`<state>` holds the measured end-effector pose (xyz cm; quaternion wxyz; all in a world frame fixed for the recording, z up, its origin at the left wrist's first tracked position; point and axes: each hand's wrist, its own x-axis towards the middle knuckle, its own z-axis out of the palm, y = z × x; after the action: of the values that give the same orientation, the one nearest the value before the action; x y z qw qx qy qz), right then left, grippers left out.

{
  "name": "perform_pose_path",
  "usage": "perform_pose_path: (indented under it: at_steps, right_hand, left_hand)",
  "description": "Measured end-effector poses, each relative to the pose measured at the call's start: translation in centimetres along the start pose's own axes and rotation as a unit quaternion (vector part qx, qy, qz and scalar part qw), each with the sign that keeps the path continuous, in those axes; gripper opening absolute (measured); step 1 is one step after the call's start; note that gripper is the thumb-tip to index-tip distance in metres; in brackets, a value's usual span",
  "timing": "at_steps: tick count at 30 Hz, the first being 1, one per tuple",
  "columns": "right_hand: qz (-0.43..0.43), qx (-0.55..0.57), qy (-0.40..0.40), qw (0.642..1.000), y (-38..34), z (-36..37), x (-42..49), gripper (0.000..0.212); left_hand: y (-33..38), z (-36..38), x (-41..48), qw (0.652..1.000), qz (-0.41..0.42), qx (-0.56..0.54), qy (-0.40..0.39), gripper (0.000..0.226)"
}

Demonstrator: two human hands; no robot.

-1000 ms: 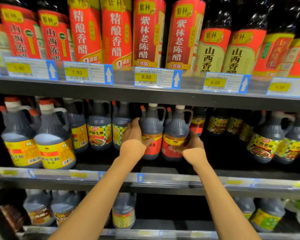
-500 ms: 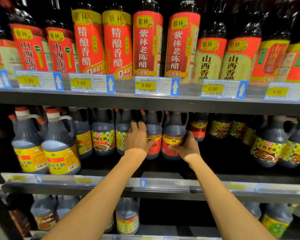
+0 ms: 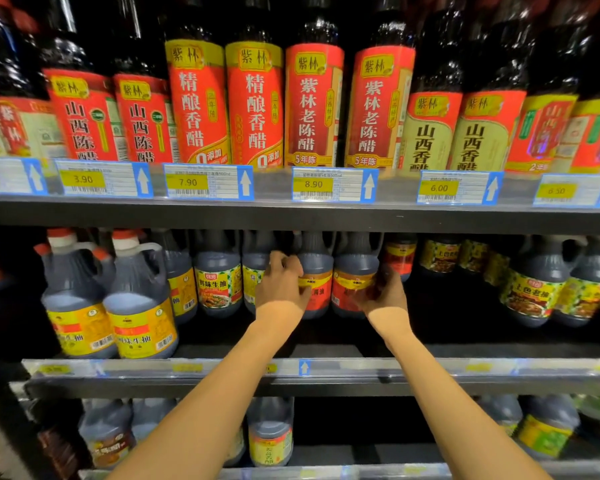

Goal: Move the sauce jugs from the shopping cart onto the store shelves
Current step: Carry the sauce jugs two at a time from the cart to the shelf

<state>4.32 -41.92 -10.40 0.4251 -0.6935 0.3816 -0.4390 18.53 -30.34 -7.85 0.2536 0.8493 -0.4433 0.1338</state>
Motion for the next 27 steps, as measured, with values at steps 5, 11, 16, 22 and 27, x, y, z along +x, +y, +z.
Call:
perform_pose_path:
  at_steps: [5, 11, 16, 22, 27]
  right_hand:
    - [-0.040, -0.119, 0.000, 0.992, -0.5, -1.2, -2.8, 0.080]
    - [-0.081, -0.396, -0.103, 0.909, -3.0, -2.7, -5.4, 0.066]
    - [-0.126, -0.427, -0.124, 0.887, -4.6, -4.6, -7.2, 0.063]
    - [-0.201, -0.404, -0.154, 0.879, -5.4, -7.0, -10.7, 0.058]
    - [-0.264, -0.377, -0.186, 0.868, -6.5, -6.9, -15.2, 0.071]
  left_hand:
    - [-1.6, -0.8, -1.0, 0.992, 0.065, 0.071, -0.084, 0.042]
    - [-1.6, -3.4, -3.7, 0.974, 0.159, 0.149, -0.057, 0.053]
    - [0.1, -5.5, -6.1, 0.964, 0.159, 0.206, -0.061, 0.054]
    - [0.7, -8.3, -11.4, 0.965, 0.117, 0.221, -0.076, 0.058]
    - [0.0, -12.0, -16.7, 0.962, 0.054, 0.251, -0.094, 0.064]
